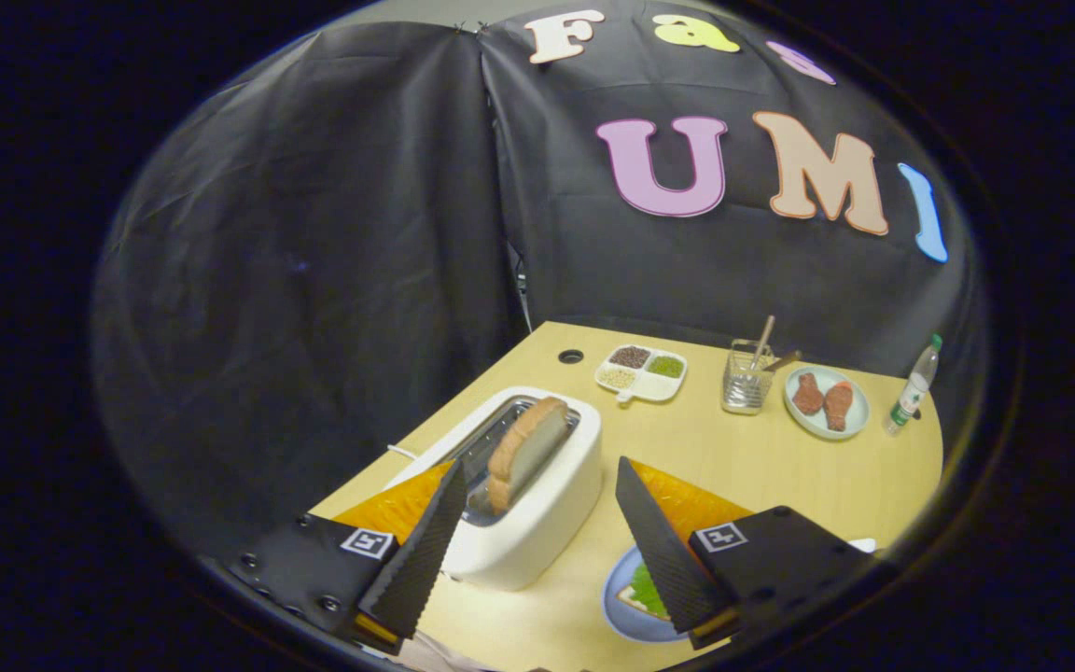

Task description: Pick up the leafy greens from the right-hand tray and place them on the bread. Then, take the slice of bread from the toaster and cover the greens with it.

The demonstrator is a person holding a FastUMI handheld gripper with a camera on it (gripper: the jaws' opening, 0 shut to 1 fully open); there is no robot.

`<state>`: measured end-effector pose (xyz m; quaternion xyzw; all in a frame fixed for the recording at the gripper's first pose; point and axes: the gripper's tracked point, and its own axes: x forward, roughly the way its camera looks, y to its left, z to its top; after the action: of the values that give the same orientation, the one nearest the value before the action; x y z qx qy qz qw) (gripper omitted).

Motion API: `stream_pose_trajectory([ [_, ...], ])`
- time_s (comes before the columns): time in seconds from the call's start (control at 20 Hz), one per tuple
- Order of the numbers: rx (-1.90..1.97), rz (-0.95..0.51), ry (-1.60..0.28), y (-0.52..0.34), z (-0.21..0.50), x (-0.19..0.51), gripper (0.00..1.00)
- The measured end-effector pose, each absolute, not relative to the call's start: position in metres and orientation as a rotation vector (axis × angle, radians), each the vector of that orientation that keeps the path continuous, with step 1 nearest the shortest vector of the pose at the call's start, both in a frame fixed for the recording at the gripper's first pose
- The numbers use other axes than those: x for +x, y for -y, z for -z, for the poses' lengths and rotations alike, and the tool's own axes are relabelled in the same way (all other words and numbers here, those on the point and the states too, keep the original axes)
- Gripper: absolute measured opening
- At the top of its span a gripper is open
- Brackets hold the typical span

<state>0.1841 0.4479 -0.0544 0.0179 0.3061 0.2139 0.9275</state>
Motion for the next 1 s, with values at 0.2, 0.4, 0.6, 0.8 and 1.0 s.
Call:
stream_pose_trajectory([
  [0.2, 0.022, -0.406, -0.649, -0.466, 0.064, 0.211, 1.00],
  [0.4, 0.022, -0.387, -0.664, -0.475, 0.080, 0.225, 0.98],
  [0.6, 0.000, -0.372, -0.691, -0.479, 0.093, 0.224, 0.75],
  [0.8, 0.055, -0.352, -0.749, -0.482, 0.110, 0.216, 0.45],
  [1.0, 0.142, -0.298, -0.779, -0.477, 0.110, 0.216, 0.14],
])
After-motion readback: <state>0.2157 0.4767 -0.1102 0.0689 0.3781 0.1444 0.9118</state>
